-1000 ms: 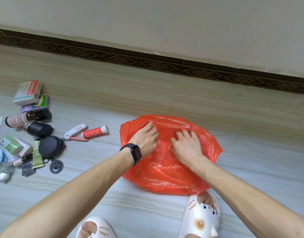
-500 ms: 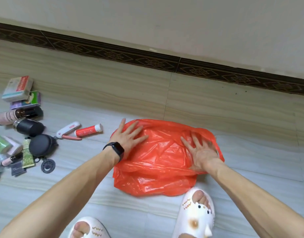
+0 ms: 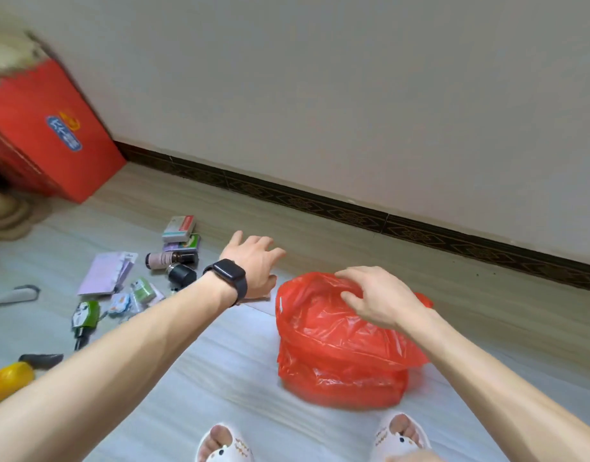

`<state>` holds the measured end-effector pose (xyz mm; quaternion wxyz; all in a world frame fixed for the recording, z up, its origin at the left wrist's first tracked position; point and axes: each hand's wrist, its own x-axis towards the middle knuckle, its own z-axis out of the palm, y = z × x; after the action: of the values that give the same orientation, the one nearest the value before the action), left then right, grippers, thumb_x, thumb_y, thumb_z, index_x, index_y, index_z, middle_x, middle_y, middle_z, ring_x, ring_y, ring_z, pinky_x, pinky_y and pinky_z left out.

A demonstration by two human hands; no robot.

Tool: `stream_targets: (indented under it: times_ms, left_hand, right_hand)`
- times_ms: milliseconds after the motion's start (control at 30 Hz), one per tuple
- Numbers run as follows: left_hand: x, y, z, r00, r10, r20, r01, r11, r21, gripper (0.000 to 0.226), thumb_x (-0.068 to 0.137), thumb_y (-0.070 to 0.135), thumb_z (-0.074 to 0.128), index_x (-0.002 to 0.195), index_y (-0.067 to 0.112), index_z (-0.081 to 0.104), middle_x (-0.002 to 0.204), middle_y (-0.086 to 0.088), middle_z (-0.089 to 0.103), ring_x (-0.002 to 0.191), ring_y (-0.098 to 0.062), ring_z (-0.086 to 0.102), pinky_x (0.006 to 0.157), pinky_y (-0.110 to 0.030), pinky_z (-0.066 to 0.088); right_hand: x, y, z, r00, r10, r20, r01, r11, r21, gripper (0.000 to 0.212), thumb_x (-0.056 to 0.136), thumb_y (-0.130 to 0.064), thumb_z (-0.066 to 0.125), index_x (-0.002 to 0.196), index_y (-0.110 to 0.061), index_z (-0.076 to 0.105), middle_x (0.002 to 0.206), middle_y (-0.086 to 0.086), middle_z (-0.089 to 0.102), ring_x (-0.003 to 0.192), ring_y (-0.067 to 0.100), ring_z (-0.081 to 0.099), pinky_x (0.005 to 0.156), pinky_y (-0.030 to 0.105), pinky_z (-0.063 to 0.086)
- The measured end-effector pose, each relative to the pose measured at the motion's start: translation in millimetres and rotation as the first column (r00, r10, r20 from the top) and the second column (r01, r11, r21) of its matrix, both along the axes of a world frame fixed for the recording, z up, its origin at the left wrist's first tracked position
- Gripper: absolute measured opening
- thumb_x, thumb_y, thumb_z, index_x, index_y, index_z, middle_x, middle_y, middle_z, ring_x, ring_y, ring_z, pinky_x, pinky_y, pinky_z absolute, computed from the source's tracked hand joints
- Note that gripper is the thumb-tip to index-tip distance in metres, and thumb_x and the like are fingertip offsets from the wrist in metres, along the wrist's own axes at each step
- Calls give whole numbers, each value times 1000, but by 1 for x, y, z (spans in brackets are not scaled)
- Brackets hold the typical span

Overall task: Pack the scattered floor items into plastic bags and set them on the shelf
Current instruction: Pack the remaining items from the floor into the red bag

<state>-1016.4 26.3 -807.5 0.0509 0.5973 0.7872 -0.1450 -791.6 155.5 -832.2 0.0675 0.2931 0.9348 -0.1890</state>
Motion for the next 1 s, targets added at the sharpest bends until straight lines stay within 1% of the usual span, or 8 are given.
stream_targets:
  times_ms: [67, 200, 300, 467, 633, 733, 900, 1000]
  left_hand:
    - [-21, -38, 27, 993, 112, -30, -111, 993, 31, 57, 91, 47, 50, 145, 38, 35, 153, -3, 33, 139, -25, 33, 114, -50, 17]
    - [-51, -121, 60, 942, 335, -32, -332, 940, 82, 57, 88, 45, 50, 143, 37, 38, 150, -2, 38, 135, -25, 39, 110, -48, 25]
    - [-61, -184, 66, 879, 476, 20, -474, 872, 123, 57, 85, 45, 50, 141, 38, 41, 148, -2, 40, 133, -25, 40, 107, -45, 29]
    - [-68, -273, 48, 765, 636, 101, -644, 756, 121, 59, 86, 46, 50, 143, 41, 36, 153, 2, 34, 138, -22, 36, 111, -45, 28]
    - [-90, -308, -1, 697, 707, 120, -711, 703, -6, 63, 86, 48, 51, 146, 39, 31, 154, -2, 30, 141, -22, 30, 112, -48, 25]
    - [-101, -298, -43, 679, 719, 146, -717, 693, -76, 66, 85, 50, 53, 146, 37, 32, 155, -3, 28, 143, -24, 26, 114, -49, 22]
    - [-110, -247, -131, 696, 677, 241, -641, 736, -218, 74, 84, 53, 54, 150, 37, 23, 160, -6, 14, 147, -29, 12, 116, -54, 14]
    - [-120, -207, -181, 736, 618, 278, -563, 786, -256, 83, 82, 52, 57, 151, 41, 12, 163, -4, -2, 148, -34, 4, 115, -58, 11]
  right_hand:
    - [-15, -19, 29, 996, 38, -80, -37, 999, 25, 44, 93, -40, 52, 137, -36, 51, 144, -14, 52, 134, 13, 45, 107, 37, 43]
    - [-55, -60, 68, 976, 154, -152, -145, 987, 64, 46, 94, -40, 54, 139, -39, 48, 146, -13, 50, 135, 14, 43, 109, 37, 40]
    - [-89, -95, 84, 956, 248, -154, -239, 968, 79, 47, 94, -40, 53, 141, -40, 45, 147, -13, 48, 135, 15, 42, 109, 38, 40]
    - [-143, -137, 82, 923, 376, -82, -371, 926, 75, 52, 92, -41, 51, 143, -43, 41, 149, -13, 44, 136, 16, 41, 107, 37, 41]
    - [-177, -146, 41, 913, 406, 48, -407, 913, 24, 53, 94, -49, 49, 145, -40, 38, 150, -10, 42, 136, 19, 41, 103, 37, 44]
    - [-185, -142, -3, 887, 434, 160, -440, 898, 1, 50, 93, -42, 48, 143, -40, 39, 146, -8, 44, 134, 22, 41, 101, 38, 45]
    - [-193, -124, -86, 811, 423, 404, -475, 879, 33, 58, 93, -42, 50, 148, -34, 33, 162, 2, 15, 148, 29, 13, 115, 39, 30]
    - [-212, -107, -133, 797, 359, 486, -416, 909, 11, 62, 94, -44, 49, 151, -31, 27, 162, 8, 9, 149, 36, 6, 116, 47, 26]
